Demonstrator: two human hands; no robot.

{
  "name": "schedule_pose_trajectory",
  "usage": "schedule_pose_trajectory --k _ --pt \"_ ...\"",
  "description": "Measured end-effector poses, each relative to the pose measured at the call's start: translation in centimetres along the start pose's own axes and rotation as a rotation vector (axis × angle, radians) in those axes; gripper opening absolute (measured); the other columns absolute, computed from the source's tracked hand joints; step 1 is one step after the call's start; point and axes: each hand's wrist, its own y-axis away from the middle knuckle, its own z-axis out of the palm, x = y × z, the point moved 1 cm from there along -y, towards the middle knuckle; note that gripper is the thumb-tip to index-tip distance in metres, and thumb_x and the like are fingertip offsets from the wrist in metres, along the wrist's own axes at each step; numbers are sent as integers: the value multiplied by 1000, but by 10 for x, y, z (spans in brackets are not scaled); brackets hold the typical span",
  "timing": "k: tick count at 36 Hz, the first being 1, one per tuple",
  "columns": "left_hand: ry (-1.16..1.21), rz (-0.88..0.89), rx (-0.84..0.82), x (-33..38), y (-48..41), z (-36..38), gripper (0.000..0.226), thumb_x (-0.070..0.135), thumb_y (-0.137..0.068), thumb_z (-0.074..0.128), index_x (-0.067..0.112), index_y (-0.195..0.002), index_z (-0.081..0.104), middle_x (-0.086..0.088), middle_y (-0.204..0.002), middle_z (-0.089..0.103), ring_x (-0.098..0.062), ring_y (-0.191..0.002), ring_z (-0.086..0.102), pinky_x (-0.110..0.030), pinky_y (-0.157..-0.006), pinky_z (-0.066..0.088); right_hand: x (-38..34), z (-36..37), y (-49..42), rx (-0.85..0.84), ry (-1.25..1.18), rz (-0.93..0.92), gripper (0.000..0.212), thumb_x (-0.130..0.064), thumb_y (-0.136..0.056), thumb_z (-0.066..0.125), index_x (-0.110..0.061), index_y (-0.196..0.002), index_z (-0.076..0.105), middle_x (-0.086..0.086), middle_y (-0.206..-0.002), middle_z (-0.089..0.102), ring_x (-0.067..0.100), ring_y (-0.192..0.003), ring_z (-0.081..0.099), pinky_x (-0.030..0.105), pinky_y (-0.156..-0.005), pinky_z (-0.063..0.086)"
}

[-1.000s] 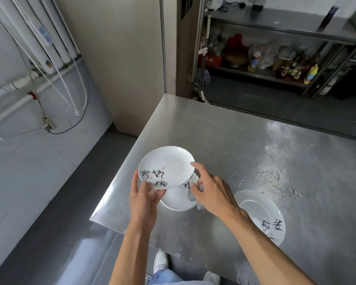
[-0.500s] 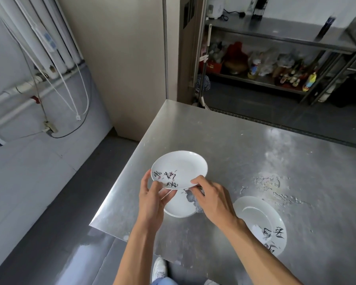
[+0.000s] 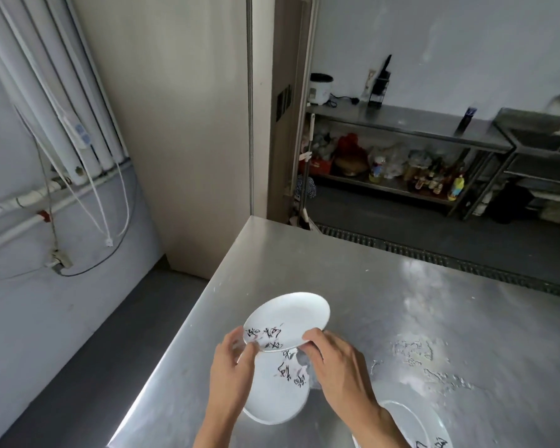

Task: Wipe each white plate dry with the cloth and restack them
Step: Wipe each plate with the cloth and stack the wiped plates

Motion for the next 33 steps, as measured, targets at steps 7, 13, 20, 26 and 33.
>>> schedule_pose_trajectory --k 7,13,20,26,33 --pt "-405 641 59 22 -2 2 13 26 -97 74 33 -107 77 19 -120 67 -1 -128 56 -38 -104 50 -3 -13 -13 -13 27 -39 24 -27 -86 76 -30 -91 53 -12 -77 64 13 -68 59 35 -50 51" --pt "-651 909 -155 37 -2 15 59 15 -80 88 43 -126 66 22 -118 67 -3 -110 65 -25 -85 59 -8 -21 -21 -46 78 -87 17 -35 -92 68 -31 -91 52 -13 -78 62 12 -69 57 34 -51 51" --pt "-747 793 -87 45 1 16 46 15 -92 74 49 -119 57 28 -104 60 -3 -80 60 -25 -55 53 -10 -23 -31 -36 34 -83 21 -36 -92 66 -39 -109 54 -15 -86 68 15 -77 62 36 -58 54" --pt "-127 439 -210 43 6 18 15 19 -105 62 32 -111 69 9 -95 77 -13 -82 74 -27 -71 55 -7 -27 -38 189 -298 254 32 -37 -95 64 -36 -127 62 -19 -93 70 -1 -86 63 19 -76 49" --pt "341 183 -241 61 3 23 24 30 -93 67 26 -116 73 -7 -111 77 -31 -102 75 -53 -80 65 -21 -38 -59 281 -520 398 12 -21 -97 64 -27 -106 69 -4 -116 50 -3 -103 56 0 -83 37"
